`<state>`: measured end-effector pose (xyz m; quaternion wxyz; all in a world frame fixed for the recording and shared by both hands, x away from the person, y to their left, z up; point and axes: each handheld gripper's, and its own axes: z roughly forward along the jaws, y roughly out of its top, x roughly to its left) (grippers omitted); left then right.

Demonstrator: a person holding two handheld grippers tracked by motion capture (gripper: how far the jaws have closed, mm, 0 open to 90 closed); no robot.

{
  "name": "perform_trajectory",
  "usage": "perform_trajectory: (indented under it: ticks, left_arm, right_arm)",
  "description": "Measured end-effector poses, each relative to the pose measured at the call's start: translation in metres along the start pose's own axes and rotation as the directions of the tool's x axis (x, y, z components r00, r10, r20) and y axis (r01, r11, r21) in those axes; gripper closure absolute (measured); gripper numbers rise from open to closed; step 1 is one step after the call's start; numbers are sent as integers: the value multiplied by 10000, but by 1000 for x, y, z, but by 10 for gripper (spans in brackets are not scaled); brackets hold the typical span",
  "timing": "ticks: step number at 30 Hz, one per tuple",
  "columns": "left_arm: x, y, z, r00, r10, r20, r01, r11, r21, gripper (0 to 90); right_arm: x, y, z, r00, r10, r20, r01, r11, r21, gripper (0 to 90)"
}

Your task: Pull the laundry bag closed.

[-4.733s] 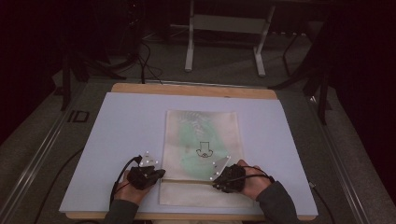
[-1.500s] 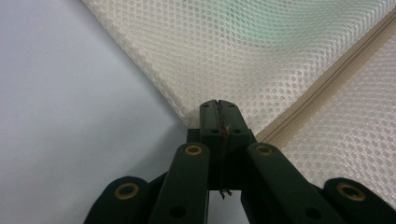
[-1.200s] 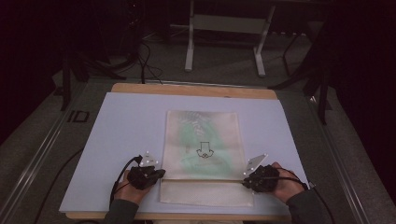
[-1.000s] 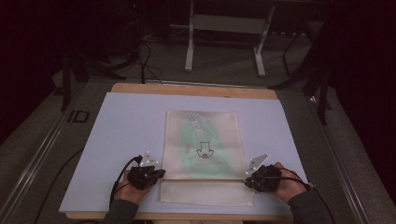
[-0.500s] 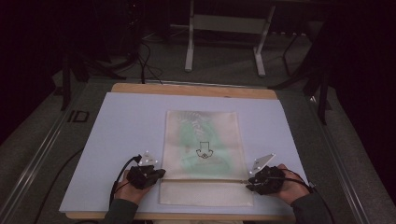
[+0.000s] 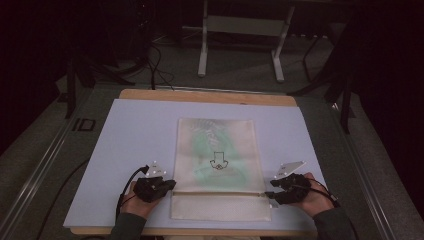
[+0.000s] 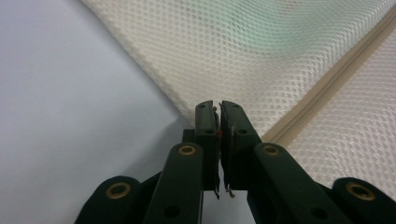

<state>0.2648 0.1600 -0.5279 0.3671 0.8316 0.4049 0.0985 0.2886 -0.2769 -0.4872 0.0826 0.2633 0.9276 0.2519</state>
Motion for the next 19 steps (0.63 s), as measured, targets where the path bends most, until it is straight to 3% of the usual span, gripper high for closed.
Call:
perform_trajectory:
  ticks: [5, 9, 16, 19]
  left_arm:
    - [4, -1, -4, 9997, -157, -189, 153, 9997, -186, 843]
    - [7, -2, -5, 9987, -320, -405, 307, 9990, -323, 838]
    - [9, -2, -7, 9971, -375, -658, 352, 9988, -355, 831]
    - [11, -3, -8, 9936, -525, -1003, 485, 9980, -414, 825]
  right_arm:
    - [-8, -4, -2, 9970, 668, 391, -660, 9976, -196, 502]
    - [-15, -8, 2, 9893, 1317, 628, -1302, 9911, -265, 490]
    - [-20, -13, 4, 9841, 1564, 837, -1545, 9876, -284, 478]
    - [-22, -15, 5, 9808, 1654, 1032, -1634, 9862, -282, 473]
